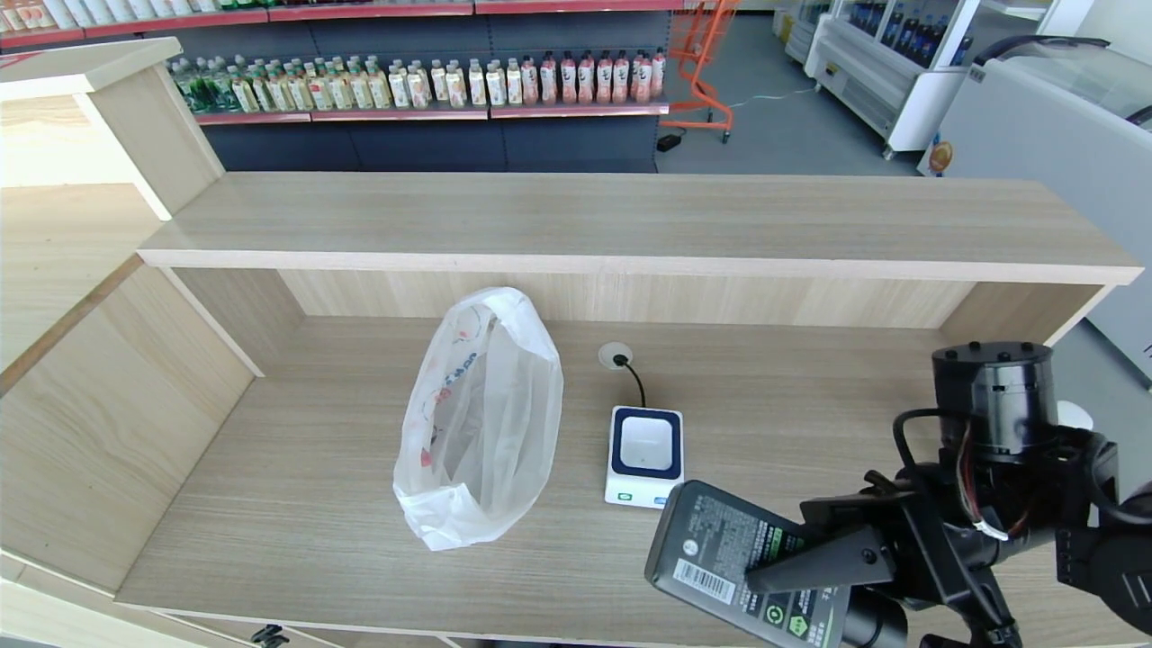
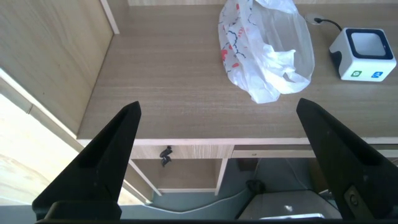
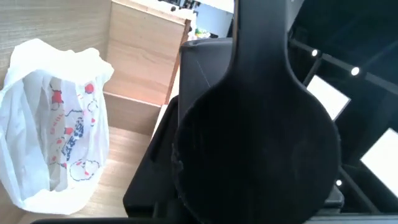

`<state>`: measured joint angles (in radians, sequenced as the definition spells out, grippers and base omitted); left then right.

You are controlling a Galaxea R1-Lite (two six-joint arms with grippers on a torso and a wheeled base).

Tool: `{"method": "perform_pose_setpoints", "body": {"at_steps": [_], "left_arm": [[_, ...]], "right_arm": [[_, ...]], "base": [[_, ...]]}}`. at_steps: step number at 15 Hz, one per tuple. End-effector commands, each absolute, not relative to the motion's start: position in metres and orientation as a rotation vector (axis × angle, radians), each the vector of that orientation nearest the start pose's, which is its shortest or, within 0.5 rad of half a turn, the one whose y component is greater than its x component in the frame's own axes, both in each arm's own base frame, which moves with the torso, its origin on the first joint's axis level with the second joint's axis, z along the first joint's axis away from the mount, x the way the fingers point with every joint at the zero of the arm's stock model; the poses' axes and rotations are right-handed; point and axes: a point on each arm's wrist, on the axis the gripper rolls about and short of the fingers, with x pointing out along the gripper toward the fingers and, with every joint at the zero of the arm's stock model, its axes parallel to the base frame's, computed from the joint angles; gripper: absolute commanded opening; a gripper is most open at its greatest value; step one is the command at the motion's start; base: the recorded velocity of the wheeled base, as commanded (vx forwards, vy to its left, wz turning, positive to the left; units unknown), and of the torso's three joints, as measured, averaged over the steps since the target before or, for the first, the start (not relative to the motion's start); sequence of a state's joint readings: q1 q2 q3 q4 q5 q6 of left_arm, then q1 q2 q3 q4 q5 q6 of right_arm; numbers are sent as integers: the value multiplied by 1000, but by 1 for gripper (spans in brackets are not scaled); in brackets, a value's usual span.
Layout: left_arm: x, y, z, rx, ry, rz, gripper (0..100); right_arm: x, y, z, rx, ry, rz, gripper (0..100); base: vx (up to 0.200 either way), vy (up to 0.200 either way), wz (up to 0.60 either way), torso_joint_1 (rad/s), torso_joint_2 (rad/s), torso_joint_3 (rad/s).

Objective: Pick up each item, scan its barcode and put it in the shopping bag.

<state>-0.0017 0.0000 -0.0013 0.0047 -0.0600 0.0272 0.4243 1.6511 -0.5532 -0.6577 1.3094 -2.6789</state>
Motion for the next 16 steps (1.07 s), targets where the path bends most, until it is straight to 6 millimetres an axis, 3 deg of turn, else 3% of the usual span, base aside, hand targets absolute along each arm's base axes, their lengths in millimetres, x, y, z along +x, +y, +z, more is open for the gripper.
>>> {"method": "perform_pose_setpoints", "body": {"at_steps": [1, 3, 5, 6, 8, 9, 11, 12, 13, 14, 15, 16], "left_arm": [[-23, -1, 75, 27, 4, -61, 100], [-23, -1, 75, 28, 2, -61, 100], [-23, -1, 75, 27, 4, -61, 100], [-23, -1, 75, 27, 4, -61, 100], [-23, -1, 75, 27, 4, -61, 100], [-23, -1, 75, 27, 4, -61, 100], [-23, -1, 75, 27, 4, -61, 100], [-23, -1, 75, 27, 4, -61, 100], [-23, -1, 75, 27, 4, -61, 100], [-23, -1, 75, 28, 2, -61, 100], [-23, -1, 75, 27, 4, -61, 100], [-23, -1, 75, 28, 2, -61, 100]], "right_arm": [[210, 119, 174, 2231, 2561, -1352, 0], [199, 110, 210, 2334, 2558, -1436, 0], [184, 81, 226, 2840, 2314, -1709, 0], [174, 76, 236, 3030, 2244, -1786, 0], [168, 70, 246, 3310, 2157, -1934, 0], [168, 55, 249, 3449, 2110, -1999, 0], [165, 23, 232, 3749, 1825, -2322, 0], [168, 16, 232, 3749, 1741, -2694, 0], [172, 15, 237, 3488, 1652, -3412, 0], [177, 14, 245, 3194, 1540, -3997, 0], [185, 12, 243, 3196, 1257, -4331, 0], [192, 21, 225, -265, 24, 551, 0]], "base": [[0, 0, 0, 0, 0, 0], [0, 0, 0, 0, 0, 0], [0, 0, 0, 0, 0, 0], [0, 0, 0, 0, 0, 0], [0, 0, 0, 0, 0, 0], [0, 0, 0, 0, 0, 0], [0, 0, 0, 0, 0, 0], [0, 0, 0, 0, 0, 0], [0, 0, 0, 0, 0, 0], [0, 0, 0, 0, 0, 0], [0, 0, 0, 0, 0, 0], [0, 0, 0, 0, 0, 0]]}}
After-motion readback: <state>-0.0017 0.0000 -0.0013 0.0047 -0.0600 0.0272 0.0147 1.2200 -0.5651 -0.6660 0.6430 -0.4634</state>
